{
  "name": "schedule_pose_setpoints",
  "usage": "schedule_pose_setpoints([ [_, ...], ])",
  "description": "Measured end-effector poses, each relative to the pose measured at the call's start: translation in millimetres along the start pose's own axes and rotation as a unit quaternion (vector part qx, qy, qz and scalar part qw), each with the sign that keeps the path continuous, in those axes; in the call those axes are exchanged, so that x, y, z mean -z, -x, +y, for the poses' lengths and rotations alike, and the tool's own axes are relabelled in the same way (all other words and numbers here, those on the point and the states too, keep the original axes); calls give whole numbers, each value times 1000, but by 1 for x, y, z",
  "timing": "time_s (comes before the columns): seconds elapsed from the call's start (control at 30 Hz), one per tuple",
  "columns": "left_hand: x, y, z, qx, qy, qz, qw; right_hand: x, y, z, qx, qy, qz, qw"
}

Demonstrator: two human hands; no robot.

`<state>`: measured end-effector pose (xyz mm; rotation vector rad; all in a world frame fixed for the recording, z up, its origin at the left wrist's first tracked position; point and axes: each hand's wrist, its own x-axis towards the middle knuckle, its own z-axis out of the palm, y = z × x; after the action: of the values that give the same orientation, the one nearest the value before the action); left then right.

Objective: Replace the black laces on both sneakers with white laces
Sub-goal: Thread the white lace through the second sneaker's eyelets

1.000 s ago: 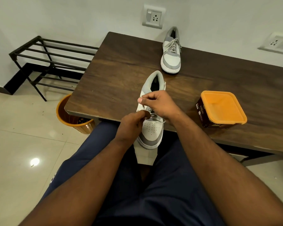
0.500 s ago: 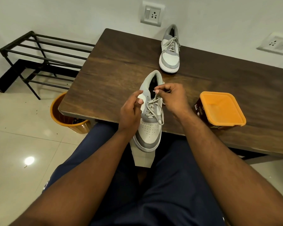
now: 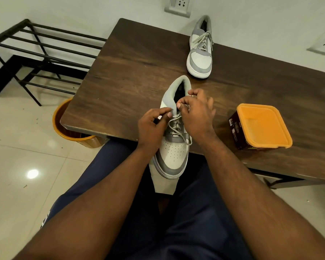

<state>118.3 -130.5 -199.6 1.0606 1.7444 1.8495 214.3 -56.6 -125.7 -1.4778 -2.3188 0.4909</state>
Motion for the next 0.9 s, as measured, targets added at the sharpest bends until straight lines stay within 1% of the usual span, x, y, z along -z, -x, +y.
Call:
schedule_pose_setpoints([
  [0.1, -3, -5, 0, 36, 49, 16, 998, -3, 0, -3, -47, -52, -25, 997],
  [0.17, -4, -7, 0, 49, 69, 23, 996, -3, -1, -3, -61, -70, -34, 995],
  [0.3, -7, -7, -3, 46, 60, 28, 997, -5, -5, 0, -55, -31, -49, 997],
  [0.33, -8, -6, -2, 45, 59, 34, 997, -7, -7, 2, -63, -53, -58, 995],
  [0.43, -8, -5, -1, 34, 43, 47, 997, -14, -12, 5, -90, -184, -76, 976],
  [0.5, -9, -4, -1, 17, 27, 51, 998, -15, -11, 5, -107, -215, -73, 968],
  [0.53, -9, -4, -2, 13, 22, 52, 998, -16, -9, 4, -112, -208, -65, 969],
  [0.63, -9, -2, -2, 6, 12, 47, 999, -19, 4, -1, -86, -87, -33, 992],
  [0.67, -9, -1, -2, 2, 8, 43, 999, -22, 8, -1, -76, -73, -17, 994],
  [0.7, -9, -1, -2, -1, 6, 42, 999, -24, 10, -2, -78, -86, -6, 993],
  [0.77, -8, -1, -2, 1, 5, 50, 999, -27, 5, -1, -111, -161, -17, 980],
  [0.87, -9, -1, -3, 17, 20, 63, 998, -30, -8, 6, -152, -302, -51, 940],
  [0.9, -9, 0, -3, 22, 23, 64, 997, -30, -10, 7, -162, -329, -62, 928],
])
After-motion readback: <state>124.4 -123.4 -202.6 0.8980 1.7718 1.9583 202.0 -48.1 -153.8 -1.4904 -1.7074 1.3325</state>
